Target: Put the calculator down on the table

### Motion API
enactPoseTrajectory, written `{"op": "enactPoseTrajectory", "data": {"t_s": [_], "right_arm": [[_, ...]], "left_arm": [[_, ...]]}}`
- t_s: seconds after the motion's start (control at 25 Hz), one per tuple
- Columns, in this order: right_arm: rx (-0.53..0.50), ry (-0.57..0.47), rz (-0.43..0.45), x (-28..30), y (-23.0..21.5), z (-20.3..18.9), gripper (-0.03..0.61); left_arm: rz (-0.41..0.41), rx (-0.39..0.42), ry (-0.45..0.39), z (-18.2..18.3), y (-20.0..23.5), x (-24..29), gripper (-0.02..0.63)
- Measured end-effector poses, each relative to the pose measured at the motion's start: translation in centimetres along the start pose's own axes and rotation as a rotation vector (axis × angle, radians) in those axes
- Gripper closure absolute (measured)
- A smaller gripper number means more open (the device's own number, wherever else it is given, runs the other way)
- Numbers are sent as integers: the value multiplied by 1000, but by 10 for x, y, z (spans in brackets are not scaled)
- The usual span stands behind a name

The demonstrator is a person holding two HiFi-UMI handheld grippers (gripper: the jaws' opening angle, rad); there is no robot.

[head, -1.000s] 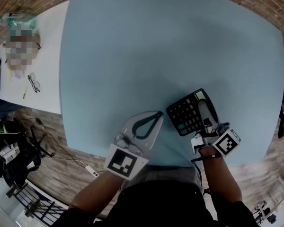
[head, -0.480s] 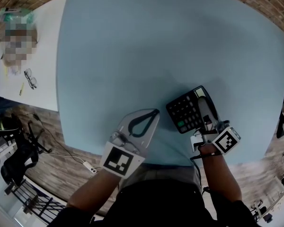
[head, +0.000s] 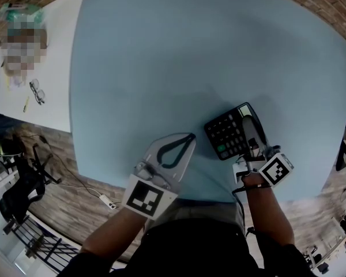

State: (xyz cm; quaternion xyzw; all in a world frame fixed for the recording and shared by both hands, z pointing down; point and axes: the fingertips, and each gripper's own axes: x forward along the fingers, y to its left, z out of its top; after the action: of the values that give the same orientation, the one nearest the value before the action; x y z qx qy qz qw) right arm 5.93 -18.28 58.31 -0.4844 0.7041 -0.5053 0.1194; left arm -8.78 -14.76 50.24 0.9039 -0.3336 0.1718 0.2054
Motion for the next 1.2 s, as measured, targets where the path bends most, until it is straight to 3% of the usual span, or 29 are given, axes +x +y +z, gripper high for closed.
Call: {"op": "enactPoseTrajectory", "data": {"t_s": [1.2], "right_arm": [[13,125,-192,9,-20,-8,448]], "left_arm": [[8,35,-1,14,-5,-2,611]]}}
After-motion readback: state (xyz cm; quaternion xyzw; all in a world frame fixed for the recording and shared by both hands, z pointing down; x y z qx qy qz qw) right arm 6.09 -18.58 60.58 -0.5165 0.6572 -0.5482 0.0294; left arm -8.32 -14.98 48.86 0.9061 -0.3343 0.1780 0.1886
